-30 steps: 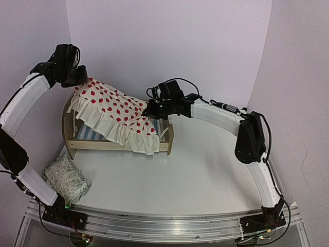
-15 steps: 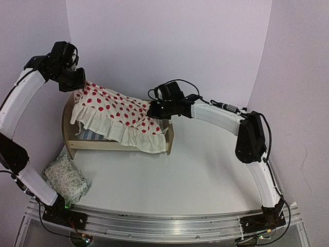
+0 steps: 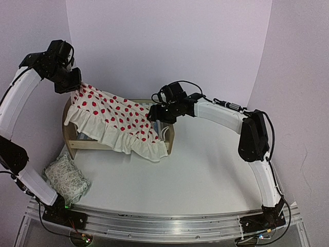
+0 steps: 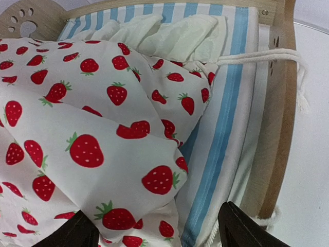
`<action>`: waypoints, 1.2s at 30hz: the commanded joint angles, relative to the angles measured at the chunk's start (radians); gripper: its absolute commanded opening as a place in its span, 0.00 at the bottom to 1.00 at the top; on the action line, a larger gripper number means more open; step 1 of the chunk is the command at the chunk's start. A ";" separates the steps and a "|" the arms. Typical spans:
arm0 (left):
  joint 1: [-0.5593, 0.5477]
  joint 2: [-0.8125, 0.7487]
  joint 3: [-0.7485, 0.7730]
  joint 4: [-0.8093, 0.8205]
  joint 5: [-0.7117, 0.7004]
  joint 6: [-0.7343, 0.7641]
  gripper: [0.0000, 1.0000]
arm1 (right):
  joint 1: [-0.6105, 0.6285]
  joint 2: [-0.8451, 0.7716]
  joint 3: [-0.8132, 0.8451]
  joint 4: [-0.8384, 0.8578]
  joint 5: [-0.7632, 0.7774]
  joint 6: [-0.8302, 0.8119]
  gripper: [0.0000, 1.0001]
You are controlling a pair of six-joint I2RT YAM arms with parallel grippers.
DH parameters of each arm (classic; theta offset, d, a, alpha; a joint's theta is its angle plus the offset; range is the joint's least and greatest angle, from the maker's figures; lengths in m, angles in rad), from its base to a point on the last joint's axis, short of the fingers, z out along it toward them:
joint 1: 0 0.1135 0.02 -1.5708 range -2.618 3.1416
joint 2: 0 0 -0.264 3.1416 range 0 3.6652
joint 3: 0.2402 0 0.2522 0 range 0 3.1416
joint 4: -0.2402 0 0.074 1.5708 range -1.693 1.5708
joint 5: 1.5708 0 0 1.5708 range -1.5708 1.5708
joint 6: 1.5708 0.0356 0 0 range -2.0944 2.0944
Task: Set up the pet bed
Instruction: Move the mattress to the bed frame.
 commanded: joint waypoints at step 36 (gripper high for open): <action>0.006 -0.034 -0.136 -0.128 0.075 -0.187 0.00 | 0.198 -0.043 0.074 0.134 0.133 -0.099 0.98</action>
